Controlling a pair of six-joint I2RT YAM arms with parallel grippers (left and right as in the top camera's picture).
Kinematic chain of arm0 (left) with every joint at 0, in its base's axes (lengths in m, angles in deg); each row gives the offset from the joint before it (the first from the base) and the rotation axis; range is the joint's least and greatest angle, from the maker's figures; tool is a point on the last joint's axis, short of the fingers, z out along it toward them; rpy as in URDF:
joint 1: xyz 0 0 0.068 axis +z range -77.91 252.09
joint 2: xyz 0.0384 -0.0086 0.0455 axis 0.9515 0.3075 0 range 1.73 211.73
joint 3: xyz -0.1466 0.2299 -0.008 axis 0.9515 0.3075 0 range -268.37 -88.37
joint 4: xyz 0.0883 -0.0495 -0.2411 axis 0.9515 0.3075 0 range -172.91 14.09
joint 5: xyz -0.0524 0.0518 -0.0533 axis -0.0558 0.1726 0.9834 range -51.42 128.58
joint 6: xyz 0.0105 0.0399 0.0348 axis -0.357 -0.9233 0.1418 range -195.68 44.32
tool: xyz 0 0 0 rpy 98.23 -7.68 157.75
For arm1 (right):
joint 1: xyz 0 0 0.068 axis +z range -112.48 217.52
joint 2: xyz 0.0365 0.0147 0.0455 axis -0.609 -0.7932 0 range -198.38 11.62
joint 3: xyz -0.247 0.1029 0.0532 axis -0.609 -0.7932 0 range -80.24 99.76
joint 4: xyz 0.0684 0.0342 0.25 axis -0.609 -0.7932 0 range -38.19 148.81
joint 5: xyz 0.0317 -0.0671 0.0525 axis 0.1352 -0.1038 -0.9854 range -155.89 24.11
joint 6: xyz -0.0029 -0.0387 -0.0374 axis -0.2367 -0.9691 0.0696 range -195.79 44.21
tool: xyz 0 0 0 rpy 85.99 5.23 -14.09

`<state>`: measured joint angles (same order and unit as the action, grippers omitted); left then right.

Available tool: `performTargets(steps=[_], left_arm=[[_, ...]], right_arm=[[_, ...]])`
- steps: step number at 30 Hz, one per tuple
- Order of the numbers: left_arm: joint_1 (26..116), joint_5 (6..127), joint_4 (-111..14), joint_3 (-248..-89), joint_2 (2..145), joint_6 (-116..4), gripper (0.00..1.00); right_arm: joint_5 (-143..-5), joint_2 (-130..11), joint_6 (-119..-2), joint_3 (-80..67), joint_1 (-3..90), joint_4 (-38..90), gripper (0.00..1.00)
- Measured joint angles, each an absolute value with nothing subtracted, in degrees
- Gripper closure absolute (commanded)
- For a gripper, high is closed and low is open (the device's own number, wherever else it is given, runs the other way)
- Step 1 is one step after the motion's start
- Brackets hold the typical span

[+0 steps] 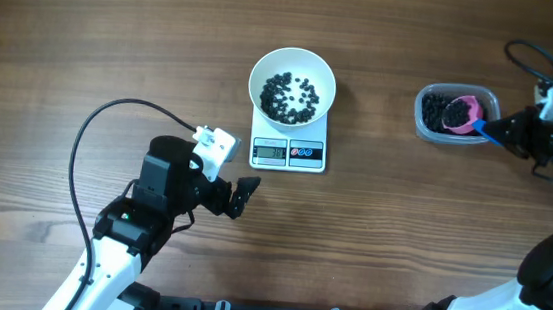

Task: Scoop item into bowl and weigh 150g on scale
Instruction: 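Move the scoop over the bowl and pour the beans in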

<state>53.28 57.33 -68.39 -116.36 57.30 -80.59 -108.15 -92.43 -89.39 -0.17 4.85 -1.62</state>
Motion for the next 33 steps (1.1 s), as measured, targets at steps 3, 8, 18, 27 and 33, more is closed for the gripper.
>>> performTargets(steps=[3, 8, 18, 27, 33], left_arm=[[53.28, 57.33, -68.39, -116.36, 57.30, -80.59, 0.00], [53.28, 57.35, -68.39, -116.36, 57.30, -80.59, 0.00], [53.28, 57.35, -68.39, -116.36, 57.30, -80.59, 0.00], [53.28, 57.35, -68.39, -116.38, 57.30, -80.59, 0.00], [53.28, 57.35, -68.39, -116.40, 57.30, -80.59, 0.00]], right_arm=[[-112.09, -92.43, -92.08, -0.17, 2.51, -2.93, 0.96], [-117.57, -92.43, -96.56, -0.17, 1.95, -5.27, 0.96], [-131.74, -92.43, -102.07, -0.17, 9.68, -8.65, 0.96], [-137.90, -92.43, -89.50, -0.34, 28.50, 7.26, 0.96], [-134.53, -92.43, -72.65, -0.39, 38.40, 20.79, 0.96]])
